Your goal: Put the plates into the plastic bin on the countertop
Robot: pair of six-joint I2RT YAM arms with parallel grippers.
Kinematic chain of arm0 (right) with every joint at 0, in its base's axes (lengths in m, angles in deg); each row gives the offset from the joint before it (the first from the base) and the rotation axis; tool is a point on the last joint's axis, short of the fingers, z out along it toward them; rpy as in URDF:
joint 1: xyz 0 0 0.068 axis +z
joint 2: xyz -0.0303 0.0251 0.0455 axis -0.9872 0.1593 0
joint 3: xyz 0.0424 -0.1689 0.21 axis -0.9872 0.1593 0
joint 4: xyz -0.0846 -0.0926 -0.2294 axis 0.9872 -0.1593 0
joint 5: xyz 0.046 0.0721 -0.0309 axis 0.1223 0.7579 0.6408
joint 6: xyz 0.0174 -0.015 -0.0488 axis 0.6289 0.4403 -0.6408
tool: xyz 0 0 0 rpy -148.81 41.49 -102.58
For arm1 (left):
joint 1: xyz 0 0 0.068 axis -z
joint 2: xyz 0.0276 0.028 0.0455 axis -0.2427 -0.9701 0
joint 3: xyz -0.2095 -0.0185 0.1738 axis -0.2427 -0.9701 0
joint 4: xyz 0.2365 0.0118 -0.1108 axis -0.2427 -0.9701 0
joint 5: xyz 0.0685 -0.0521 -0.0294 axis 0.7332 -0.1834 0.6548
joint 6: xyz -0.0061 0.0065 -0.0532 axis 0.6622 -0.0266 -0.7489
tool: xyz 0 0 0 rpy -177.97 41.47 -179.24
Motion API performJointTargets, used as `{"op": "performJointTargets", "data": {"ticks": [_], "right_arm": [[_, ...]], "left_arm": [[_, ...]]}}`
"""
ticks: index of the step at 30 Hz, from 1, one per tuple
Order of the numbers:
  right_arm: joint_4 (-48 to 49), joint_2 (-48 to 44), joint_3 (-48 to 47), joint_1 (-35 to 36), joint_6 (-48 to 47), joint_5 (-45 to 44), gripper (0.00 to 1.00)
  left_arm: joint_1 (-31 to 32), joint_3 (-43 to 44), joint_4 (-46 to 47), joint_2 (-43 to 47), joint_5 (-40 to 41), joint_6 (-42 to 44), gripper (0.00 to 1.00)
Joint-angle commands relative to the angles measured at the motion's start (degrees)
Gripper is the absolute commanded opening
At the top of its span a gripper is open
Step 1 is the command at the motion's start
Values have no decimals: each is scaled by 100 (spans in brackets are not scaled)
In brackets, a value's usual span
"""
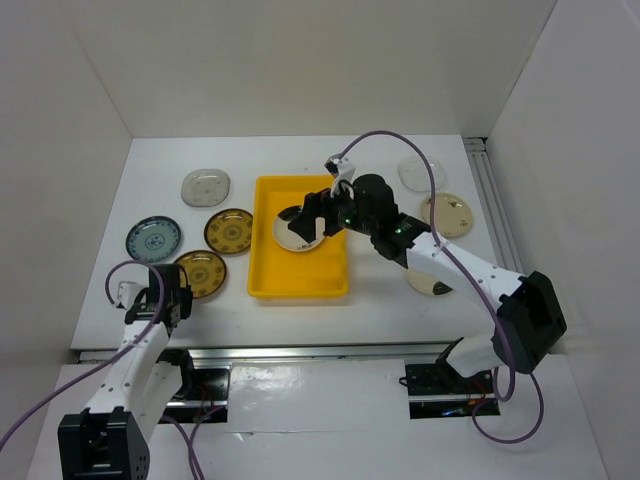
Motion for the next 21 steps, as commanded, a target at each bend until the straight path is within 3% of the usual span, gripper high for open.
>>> {"op": "performJointTargets", "data": {"ticks": [1,5,13,19,21], "right_arm": [[144,-266,39,-29,-16,-41,100],[30,-327,39,-29,-68,-164,100],[-436,-853,39,-81,-121,-603,100],[-1007,-1425,39,-82,-121,-1472,100],[-1174,-1592,180,-82,-60,-1736,100]], "left_arm": [[-8,-182,-965,231,7,9,0],[-8,89,-1274,680,7,148,0],[-8,1608,-1521,795,60,764,0],[53,2111,-205,418,-967,2126,0],[115,2199,898,-46,-1937,2678,0]]}}
